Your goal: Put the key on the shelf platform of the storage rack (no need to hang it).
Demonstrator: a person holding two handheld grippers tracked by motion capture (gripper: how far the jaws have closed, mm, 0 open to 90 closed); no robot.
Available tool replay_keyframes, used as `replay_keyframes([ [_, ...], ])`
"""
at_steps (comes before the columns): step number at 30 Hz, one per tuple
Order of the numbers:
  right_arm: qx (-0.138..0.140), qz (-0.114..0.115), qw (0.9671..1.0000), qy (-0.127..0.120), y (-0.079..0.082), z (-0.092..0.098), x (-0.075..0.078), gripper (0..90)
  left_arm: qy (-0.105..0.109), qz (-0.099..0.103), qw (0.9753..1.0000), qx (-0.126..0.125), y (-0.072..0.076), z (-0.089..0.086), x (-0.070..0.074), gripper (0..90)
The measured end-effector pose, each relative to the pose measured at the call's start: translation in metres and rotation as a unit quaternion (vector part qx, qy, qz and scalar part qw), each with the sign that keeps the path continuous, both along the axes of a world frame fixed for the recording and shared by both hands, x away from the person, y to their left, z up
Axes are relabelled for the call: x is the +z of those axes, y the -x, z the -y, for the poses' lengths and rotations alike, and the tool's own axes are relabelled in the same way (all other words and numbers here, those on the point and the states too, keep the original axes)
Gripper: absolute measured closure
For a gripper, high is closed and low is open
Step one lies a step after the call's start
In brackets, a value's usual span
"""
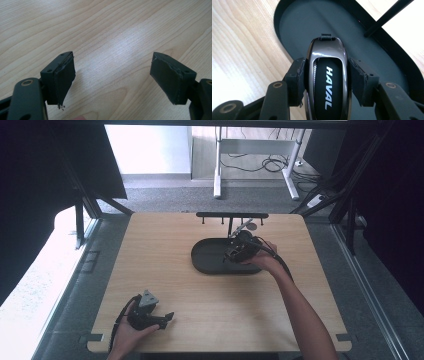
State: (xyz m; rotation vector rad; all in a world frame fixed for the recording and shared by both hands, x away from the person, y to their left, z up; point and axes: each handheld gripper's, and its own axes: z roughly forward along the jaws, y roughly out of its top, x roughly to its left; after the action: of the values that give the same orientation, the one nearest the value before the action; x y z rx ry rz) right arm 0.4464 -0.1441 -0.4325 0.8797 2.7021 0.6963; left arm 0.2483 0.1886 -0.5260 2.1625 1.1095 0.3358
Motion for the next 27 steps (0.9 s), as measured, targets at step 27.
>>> replay_keyframes([
  [27, -0.004, -0.014, 0.9988, 0.047, -0.028, 0.001, -0.051, 49.3, 0.000, 0.001, 1.0000, 0.000, 0.000, 0.000, -0.001, 20.6],
])
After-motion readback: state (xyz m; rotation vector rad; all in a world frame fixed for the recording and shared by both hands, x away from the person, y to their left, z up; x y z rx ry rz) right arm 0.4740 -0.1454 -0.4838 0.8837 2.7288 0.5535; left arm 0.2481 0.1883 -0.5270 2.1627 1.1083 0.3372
